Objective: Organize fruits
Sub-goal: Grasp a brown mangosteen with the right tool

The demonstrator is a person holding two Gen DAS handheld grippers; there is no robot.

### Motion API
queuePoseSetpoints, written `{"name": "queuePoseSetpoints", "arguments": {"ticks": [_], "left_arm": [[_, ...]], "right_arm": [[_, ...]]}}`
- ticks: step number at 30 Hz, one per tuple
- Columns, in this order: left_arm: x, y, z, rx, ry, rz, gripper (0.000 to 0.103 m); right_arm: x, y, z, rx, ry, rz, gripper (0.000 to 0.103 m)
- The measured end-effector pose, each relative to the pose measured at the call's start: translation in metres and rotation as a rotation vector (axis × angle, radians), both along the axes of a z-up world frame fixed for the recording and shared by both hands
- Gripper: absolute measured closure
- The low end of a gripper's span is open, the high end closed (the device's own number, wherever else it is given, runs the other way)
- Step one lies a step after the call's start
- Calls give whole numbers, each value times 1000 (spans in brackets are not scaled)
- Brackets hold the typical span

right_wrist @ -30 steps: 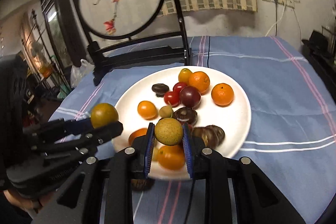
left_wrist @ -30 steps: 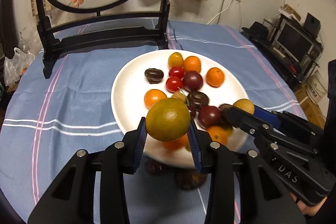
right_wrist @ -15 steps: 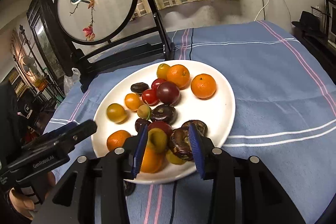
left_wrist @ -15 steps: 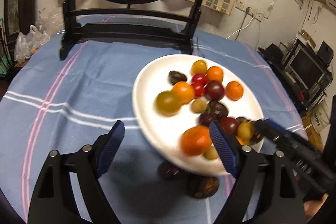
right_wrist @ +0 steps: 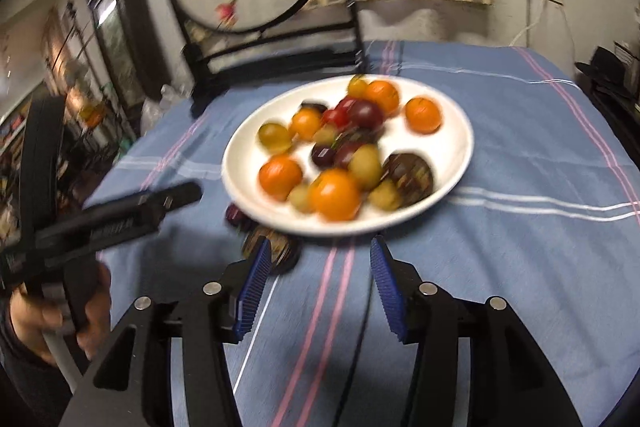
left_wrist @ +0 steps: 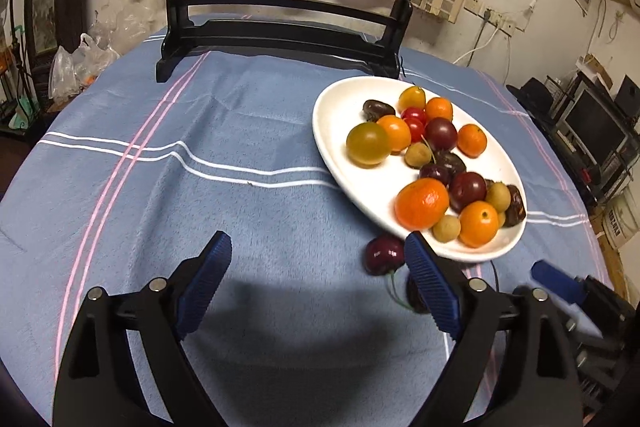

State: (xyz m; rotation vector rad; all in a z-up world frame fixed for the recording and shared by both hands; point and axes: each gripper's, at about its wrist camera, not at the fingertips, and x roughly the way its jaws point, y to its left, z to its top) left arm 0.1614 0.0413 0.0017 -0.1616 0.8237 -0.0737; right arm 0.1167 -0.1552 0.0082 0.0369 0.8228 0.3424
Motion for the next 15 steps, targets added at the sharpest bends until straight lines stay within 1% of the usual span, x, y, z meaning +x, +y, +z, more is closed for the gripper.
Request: {"name": "queuePoseSetpoints", "arguments": {"ticks": [4, 7, 11, 15], "left_arm": [[-6, -1, 1, 24, -11, -8, 16], [-6, 0, 1, 30, -10, -8, 16], [-4, 5, -1, 18, 6, 6, 15], [-2, 9, -1, 32, 3, 24, 15]], "right_arm": [[-5, 21, -11, -58, 26, 51, 51], [-1, 34, -17, -101, 42, 55, 51], [11, 48, -24, -90, 88, 57, 51], [24, 58, -33, -104, 113, 29, 51]]}}
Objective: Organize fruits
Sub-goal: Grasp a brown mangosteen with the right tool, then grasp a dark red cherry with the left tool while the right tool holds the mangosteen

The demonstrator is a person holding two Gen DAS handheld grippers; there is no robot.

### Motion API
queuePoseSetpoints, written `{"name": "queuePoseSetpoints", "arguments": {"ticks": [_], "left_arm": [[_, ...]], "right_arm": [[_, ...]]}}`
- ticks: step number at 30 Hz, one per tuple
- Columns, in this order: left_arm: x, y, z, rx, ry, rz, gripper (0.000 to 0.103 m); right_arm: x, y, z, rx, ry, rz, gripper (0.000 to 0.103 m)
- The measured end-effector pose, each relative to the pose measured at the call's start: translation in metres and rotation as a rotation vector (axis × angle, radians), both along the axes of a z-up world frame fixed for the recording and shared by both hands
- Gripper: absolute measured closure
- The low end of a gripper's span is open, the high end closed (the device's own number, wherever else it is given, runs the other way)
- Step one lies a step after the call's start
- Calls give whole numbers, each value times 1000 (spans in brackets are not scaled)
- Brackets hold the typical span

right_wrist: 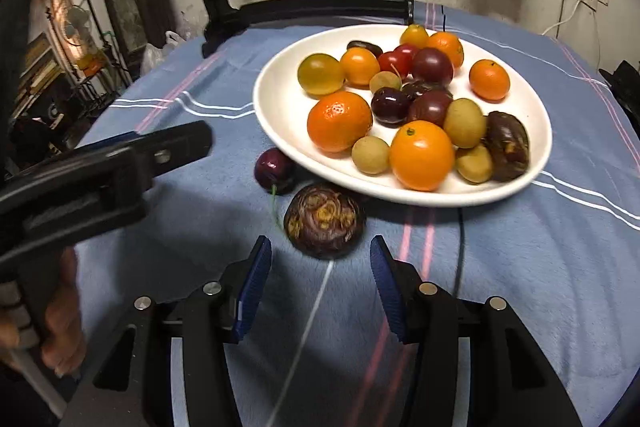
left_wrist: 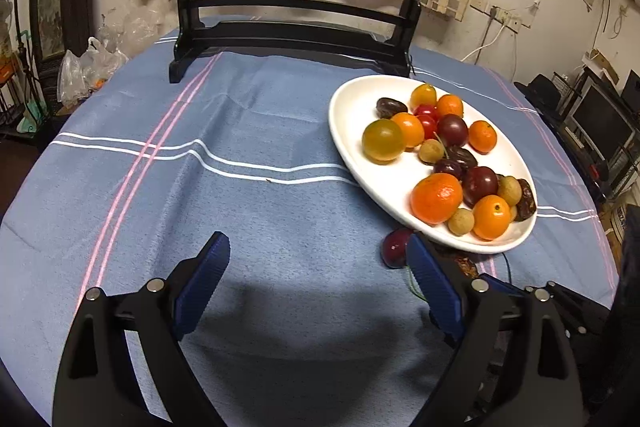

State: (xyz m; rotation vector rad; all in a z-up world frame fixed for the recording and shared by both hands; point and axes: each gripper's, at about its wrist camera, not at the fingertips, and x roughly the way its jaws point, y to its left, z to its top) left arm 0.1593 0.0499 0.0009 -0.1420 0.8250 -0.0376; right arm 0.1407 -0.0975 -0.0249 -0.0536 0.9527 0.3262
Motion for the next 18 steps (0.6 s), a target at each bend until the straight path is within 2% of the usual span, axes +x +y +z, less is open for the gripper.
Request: {"name": "queuePoseSetpoints", "arguments": {"ticks": [4, 8, 14, 18], "left_arm": [[2, 1, -2, -5, 13, 2, 15], [2, -2, -3, 12, 13, -10, 15], [0, -9, -5, 26, 17, -39, 15], [0, -19, -10, 46, 26, -69, 15]], "right_arm": [[8, 7, -2, -27, -12, -39, 55], [6, 9, -1, -36, -15, -32, 59], [-4, -28, 14, 32, -3, -70, 59], [-8, -58, 14, 42, 7, -121, 59]]}}
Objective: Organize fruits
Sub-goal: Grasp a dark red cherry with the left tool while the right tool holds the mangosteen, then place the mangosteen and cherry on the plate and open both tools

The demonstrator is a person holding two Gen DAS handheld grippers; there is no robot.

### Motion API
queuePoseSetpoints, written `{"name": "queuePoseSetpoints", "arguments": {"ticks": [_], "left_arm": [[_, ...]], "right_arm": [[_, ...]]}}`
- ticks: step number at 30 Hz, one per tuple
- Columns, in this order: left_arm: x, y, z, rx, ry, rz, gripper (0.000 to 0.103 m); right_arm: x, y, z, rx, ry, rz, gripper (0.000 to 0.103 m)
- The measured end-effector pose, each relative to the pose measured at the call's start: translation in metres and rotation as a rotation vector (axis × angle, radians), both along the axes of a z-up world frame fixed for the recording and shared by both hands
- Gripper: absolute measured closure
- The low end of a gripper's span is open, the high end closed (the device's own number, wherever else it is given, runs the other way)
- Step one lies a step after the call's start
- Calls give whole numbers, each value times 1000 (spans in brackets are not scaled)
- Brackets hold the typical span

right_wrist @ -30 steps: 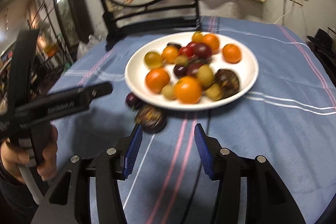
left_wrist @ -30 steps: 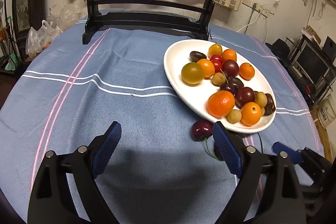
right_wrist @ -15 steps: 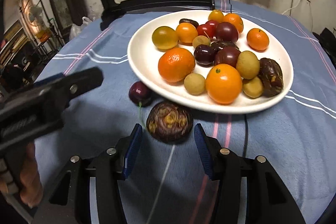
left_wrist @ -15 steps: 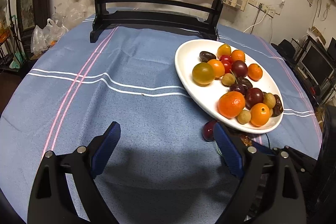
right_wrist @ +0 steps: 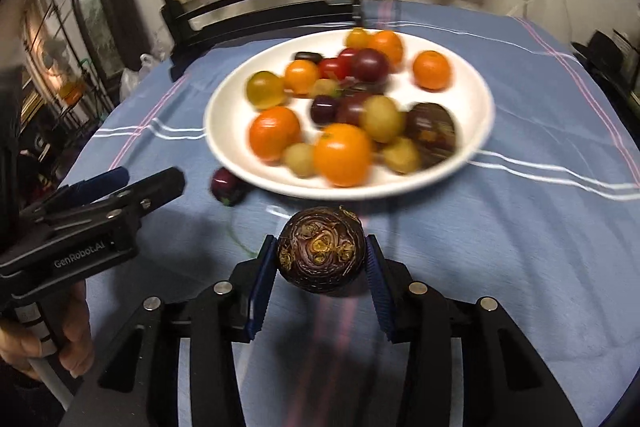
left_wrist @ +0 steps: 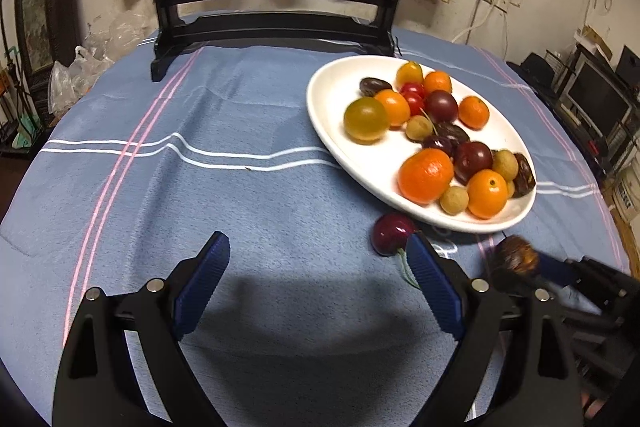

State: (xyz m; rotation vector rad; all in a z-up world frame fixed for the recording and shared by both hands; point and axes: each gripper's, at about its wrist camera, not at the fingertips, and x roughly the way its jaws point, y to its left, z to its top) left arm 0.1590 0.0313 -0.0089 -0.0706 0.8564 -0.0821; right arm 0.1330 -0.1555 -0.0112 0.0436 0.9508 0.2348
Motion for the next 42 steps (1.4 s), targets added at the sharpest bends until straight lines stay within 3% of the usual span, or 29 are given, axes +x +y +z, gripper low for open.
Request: {"name": "queuePoseSetpoints", "arguments": {"ticks": [9, 12, 17, 21, 34, 38, 42], "left_arm": [[-3, -29, -13, 45, 9, -101, 16], [1, -39, -17, 50, 10, -120, 23], [17, -46, -26, 36, 40, -116, 61], [19, -37, -28, -4, 34, -91, 75], [-7, -36, -1, -15, -21, -122, 75], [-11, -43, 19, -9, -71, -151, 75], [11, -51, 34, 21, -85, -144, 75]], "right_arm": [[-1, -22, 8, 40, -12, -37, 59], [-2, -20, 7, 44, -7, -24, 59], [-3, -17, 6, 50, 1, -10, 58], [-5, -16, 9, 52, -7, -2, 58], [-6, -24, 14, 99, -13, -10, 59], [-7, -27, 34, 156, -71, -5, 59], [7, -28, 50, 158, -116, -18, 59]]}}
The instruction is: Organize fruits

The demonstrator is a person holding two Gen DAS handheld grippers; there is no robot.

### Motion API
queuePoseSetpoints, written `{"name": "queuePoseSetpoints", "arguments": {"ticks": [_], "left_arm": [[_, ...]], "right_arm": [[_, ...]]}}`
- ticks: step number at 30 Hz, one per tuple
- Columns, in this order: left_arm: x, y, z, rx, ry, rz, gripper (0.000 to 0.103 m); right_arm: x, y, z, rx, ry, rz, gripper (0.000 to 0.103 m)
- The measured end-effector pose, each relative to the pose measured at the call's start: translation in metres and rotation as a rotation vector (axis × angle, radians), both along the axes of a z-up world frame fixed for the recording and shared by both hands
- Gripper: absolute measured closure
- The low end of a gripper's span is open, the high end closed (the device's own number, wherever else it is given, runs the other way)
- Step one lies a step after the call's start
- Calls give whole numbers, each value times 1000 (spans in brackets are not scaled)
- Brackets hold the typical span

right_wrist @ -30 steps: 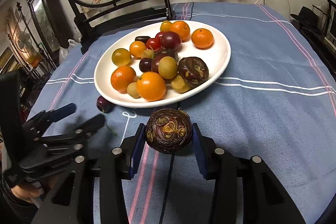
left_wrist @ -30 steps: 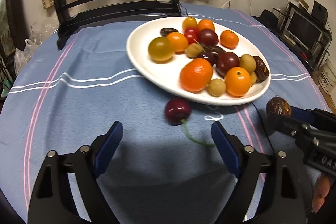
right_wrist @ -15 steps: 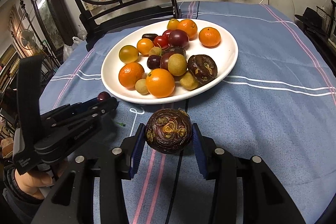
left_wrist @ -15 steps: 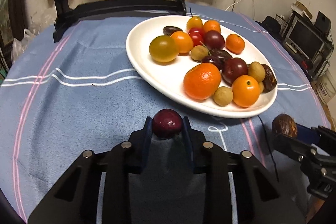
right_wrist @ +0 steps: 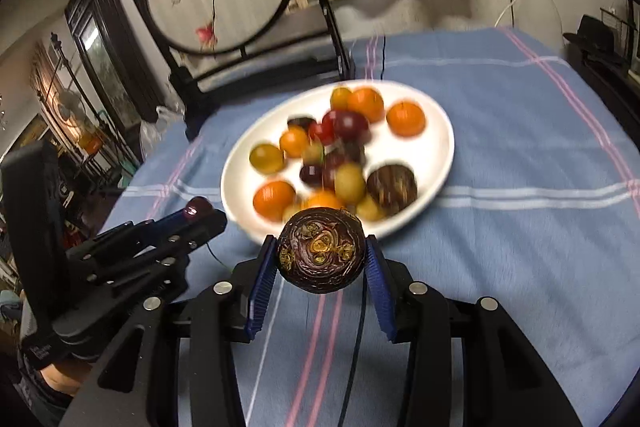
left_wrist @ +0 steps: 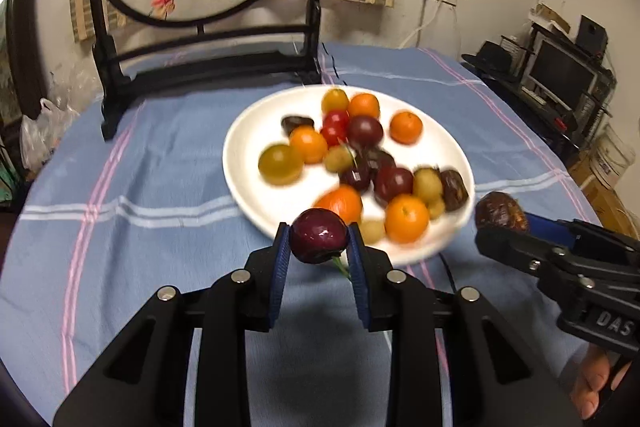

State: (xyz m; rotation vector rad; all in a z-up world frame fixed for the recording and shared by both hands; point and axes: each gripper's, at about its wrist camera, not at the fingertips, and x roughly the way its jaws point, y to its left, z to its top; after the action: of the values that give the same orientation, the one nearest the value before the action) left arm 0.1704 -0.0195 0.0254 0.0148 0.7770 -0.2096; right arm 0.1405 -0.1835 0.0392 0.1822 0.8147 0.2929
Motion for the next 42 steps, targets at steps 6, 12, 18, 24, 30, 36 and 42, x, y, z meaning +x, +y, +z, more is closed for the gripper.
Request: {"name": "queuePoseSetpoints", "arguments": {"ticks": [6, 12, 18, 24, 30, 36, 42], "left_arm": [[43, -8, 3, 3, 25, 45, 75], [64, -17, -6, 42, 43, 89, 75], [59, -15, -8, 41, 34, 130, 49], [35, -5, -9, 64, 36, 144, 26], [2, 8, -17, 62, 66, 155, 19], [-36, 16, -21, 49, 42, 163, 19], [-60, 18, -33, 45, 62, 165, 13]], "right_arm": [[42, 5, 0, -44, -32, -42, 59], [64, 2, -18, -39, -12, -82, 45], [53, -4, -10, -70, -55, -83, 41], [29, 1, -7, -159, -58, -35, 27], [-12, -3, -26, -241, -6, 3, 14], [-37, -10, -53, -261, 95, 5, 14], [-46, -15, -59, -234, 111, -24, 14]]}}
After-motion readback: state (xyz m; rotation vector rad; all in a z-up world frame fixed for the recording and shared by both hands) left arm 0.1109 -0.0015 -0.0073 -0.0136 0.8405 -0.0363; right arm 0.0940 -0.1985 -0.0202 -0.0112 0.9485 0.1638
